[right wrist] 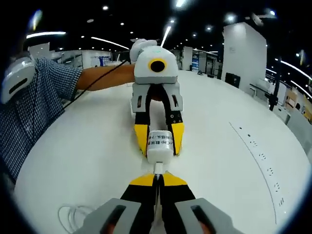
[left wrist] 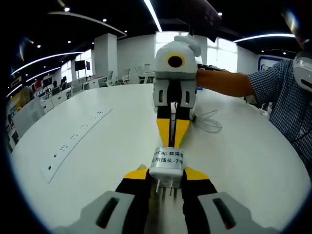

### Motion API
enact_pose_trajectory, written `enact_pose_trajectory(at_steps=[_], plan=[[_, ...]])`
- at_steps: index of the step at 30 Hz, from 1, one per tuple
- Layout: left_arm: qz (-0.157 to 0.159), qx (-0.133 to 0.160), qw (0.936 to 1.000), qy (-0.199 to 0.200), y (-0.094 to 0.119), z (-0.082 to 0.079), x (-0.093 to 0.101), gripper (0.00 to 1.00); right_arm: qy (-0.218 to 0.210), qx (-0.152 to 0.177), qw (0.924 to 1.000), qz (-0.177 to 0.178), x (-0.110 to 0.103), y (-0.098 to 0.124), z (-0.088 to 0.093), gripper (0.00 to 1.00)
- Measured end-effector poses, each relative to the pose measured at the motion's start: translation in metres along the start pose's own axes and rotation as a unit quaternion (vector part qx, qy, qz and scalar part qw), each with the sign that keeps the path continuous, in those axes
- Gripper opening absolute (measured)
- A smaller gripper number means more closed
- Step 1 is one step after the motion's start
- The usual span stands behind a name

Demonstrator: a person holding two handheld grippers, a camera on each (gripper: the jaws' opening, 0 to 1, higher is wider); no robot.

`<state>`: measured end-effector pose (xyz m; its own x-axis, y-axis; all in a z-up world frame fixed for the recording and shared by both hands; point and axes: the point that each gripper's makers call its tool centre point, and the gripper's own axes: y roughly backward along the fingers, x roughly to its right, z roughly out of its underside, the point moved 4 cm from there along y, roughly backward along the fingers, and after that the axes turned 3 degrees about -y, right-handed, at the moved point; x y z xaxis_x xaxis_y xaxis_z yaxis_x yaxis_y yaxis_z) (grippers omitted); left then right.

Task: Plug the desk Type‑C cable into the charger adapter.

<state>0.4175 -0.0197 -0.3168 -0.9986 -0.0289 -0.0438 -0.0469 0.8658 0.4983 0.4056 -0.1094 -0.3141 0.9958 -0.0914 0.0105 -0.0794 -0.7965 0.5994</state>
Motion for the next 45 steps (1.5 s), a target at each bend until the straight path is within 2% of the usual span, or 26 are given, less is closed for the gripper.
enact_pose_trajectory(at_steps=[5,11,15,21,23,26,30,32,35,45], plan=[[-0.001,0.001,1.0000,0.002,0.000,0.001,-0.002,0.25,0.003,-0.012,0.9999,0.004,0.002,-0.001,-0.001,0.05],[-0.004,-0.007,0.9999,-0.007,0.006,0.004,-0.017,0.25,0.002,-0.028,0.9996,0.005,0.003,-0.004,-0.003,0.04],[-0.004,-0.015,0.9999,-0.003,0.007,0.005,-0.019,0.25,-0.018,-0.013,0.9998,-0.004,0.000,-0.003,-0.005,0.04],[-0.003,-0.010,0.9999,0.001,0.003,0.001,-0.004,0.25,-0.017,-0.013,0.9998,-0.004,-0.004,-0.005,-0.005,0.03],[-0.004,-0.001,1.0000,-0.007,0.004,0.003,-0.007,0.24,-0.017,-0.014,0.9998,-0.005,-0.005,-0.005,-0.005,0.03],[-0.005,0.009,0.9999,0.001,0.002,0.001,-0.001,0.24,-0.017,-0.010,0.9998,-0.006,-0.008,-0.005,-0.005,0.03],[-0.006,0.006,1.0000,-0.003,0.000,-0.002,0.004,0.24,-0.021,-0.009,0.9997,-0.008,-0.012,-0.006,-0.005,0.03],[-0.007,-0.004,1.0000,-0.004,-0.001,-0.002,0.005,0.24,-0.018,-0.020,0.9996,-0.011,-0.004,-0.007,-0.002,0.03],[-0.007,-0.003,1.0000,-0.004,-0.003,0.000,0.006,0.24,-0.022,-0.012,0.9996,-0.010,0.008,-0.007,-0.001,0.03],[-0.006,0.017,0.9998,0.006,-0.001,0.003,0.001,0.25,-0.017,-0.015,0.9997,-0.004,0.013,-0.004,0.001,0.04]])
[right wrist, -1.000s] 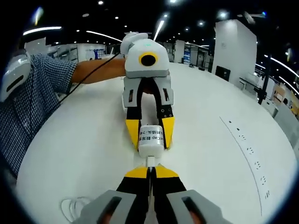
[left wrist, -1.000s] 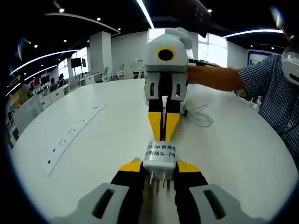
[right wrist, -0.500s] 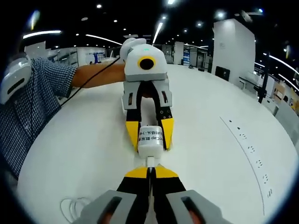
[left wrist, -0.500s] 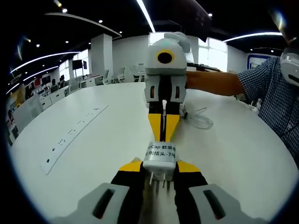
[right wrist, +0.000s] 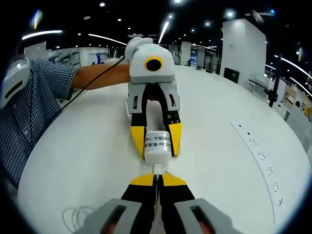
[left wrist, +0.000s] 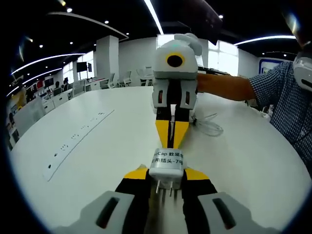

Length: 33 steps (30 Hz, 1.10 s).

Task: Plug the desk Type‑C cable into the charger adapter.

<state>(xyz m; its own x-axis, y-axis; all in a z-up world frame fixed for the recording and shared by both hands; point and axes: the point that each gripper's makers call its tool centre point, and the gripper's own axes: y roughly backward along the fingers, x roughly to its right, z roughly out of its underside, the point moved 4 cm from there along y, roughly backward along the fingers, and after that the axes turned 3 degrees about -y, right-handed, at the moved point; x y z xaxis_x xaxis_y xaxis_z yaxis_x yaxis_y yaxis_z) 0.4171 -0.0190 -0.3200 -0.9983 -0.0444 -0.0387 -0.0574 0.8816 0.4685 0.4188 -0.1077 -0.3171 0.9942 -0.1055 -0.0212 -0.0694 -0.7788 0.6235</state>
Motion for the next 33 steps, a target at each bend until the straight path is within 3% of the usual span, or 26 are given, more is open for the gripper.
enact_pose_trajectory(at_steps=[17,26,33], plan=[[-0.002,-0.009,0.9999,-0.005,-0.001,-0.006,0.008,0.26,0.002,0.003,1.0000,0.002,-0.013,0.000,-0.001,0.05],[-0.002,0.001,1.0000,-0.004,0.001,-0.004,0.006,0.26,-0.001,0.000,1.0000,0.002,-0.015,-0.002,-0.002,0.06],[0.001,0.003,1.0000,0.000,0.002,-0.004,0.004,0.26,-0.001,0.011,0.9999,0.004,-0.012,0.000,0.000,0.12]])
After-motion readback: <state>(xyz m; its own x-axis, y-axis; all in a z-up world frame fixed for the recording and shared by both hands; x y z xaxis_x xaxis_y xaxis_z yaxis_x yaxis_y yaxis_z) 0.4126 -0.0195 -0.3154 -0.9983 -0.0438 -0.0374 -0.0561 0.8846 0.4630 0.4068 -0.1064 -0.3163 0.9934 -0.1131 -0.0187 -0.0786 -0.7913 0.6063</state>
